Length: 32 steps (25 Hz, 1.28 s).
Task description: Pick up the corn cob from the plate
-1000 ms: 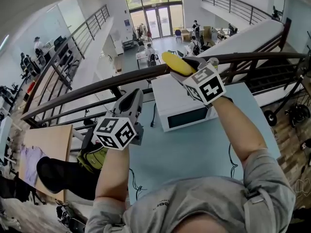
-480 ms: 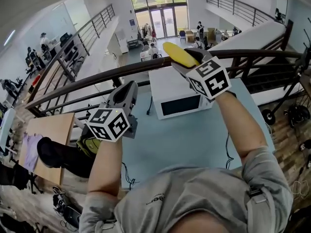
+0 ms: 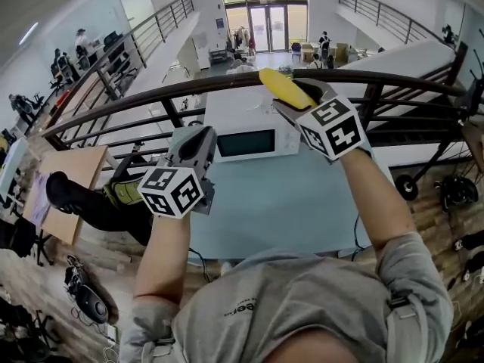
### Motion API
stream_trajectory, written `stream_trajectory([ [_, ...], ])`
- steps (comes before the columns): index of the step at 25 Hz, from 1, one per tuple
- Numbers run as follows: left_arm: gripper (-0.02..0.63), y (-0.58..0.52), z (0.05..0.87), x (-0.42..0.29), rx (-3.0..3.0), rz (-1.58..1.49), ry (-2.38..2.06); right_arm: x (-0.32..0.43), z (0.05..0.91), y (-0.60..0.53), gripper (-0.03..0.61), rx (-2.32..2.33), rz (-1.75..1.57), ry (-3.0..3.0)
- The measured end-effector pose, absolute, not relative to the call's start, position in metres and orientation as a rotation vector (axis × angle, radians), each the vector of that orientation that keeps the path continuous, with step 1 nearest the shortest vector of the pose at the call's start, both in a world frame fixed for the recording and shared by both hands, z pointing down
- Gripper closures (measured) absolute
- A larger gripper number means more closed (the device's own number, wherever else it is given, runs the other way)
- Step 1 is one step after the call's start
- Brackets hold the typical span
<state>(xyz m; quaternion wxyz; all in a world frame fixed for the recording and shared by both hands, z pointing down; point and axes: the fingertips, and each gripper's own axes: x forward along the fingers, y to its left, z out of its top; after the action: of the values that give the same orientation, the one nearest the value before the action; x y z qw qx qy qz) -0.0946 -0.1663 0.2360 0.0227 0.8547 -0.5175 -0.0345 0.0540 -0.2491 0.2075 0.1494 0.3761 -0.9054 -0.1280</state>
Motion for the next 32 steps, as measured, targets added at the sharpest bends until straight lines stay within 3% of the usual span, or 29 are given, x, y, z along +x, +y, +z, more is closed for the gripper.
stream_trajectory([
  [15, 0.595, -0.129, 0.276, -0.031, 2.587, 0.013, -1.652, 0.118, 0.256, -0.220, 0.319, 0.995, -0.261, -2.670],
  [32, 0.595, -0.137, 0.345, -0.127, 2.583, 0.126, -1.492, 0.062, 0.319, -0.212, 0.319, 1.087, -0.151, -2.577],
])
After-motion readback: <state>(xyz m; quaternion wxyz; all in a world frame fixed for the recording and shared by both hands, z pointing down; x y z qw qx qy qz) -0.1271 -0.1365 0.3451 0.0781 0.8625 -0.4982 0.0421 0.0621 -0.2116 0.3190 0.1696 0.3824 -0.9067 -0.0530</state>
